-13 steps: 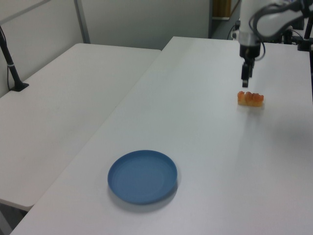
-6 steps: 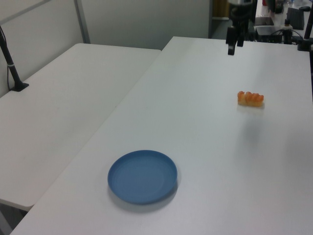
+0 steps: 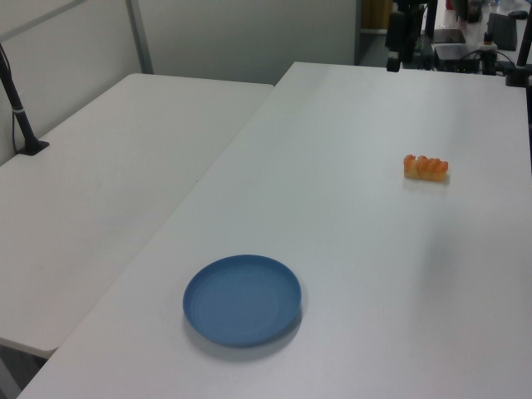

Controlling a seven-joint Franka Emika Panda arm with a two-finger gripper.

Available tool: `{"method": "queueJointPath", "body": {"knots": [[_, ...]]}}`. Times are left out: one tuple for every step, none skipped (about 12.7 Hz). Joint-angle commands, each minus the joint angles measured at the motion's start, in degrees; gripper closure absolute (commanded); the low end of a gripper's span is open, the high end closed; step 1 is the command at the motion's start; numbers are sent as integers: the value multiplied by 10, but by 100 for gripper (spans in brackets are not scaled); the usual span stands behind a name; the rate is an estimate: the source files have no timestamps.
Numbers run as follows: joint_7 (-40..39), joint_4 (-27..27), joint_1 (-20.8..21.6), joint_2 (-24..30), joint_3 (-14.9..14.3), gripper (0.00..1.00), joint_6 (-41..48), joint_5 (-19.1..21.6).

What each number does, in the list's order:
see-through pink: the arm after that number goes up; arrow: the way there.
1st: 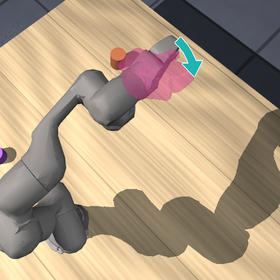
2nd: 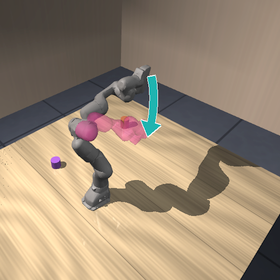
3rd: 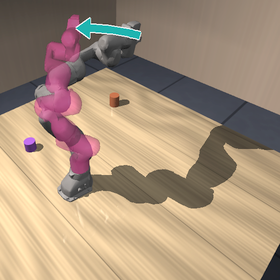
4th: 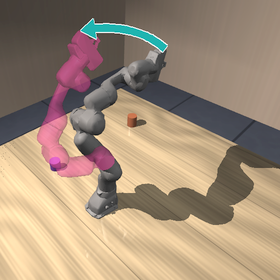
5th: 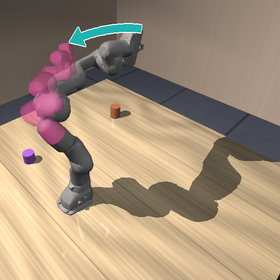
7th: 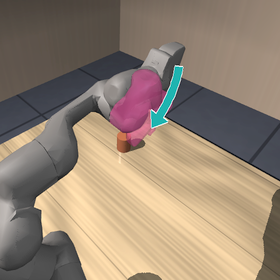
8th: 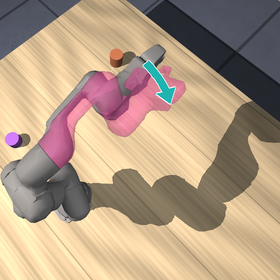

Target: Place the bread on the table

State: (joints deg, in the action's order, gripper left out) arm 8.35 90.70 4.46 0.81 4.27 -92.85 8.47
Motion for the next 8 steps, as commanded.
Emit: {"method": "queueJointPath", "body": {"knots": [[-45,36,47,16,-32,0,-33,-19],[-78,42,61,16,-54,0,-57,-21],[-105,52,63,16,-63,0,-73,-25],[-121,56,63,16,-69,0,-88,-29],[-121,64,63,16,-75,0,-99,-29],[-122,66,62,16,-78,0,-104,-29],[-122,66,62,16,-79,0,-105,-30],[-120,67,62,17,-79,0,-105,-30]]}}
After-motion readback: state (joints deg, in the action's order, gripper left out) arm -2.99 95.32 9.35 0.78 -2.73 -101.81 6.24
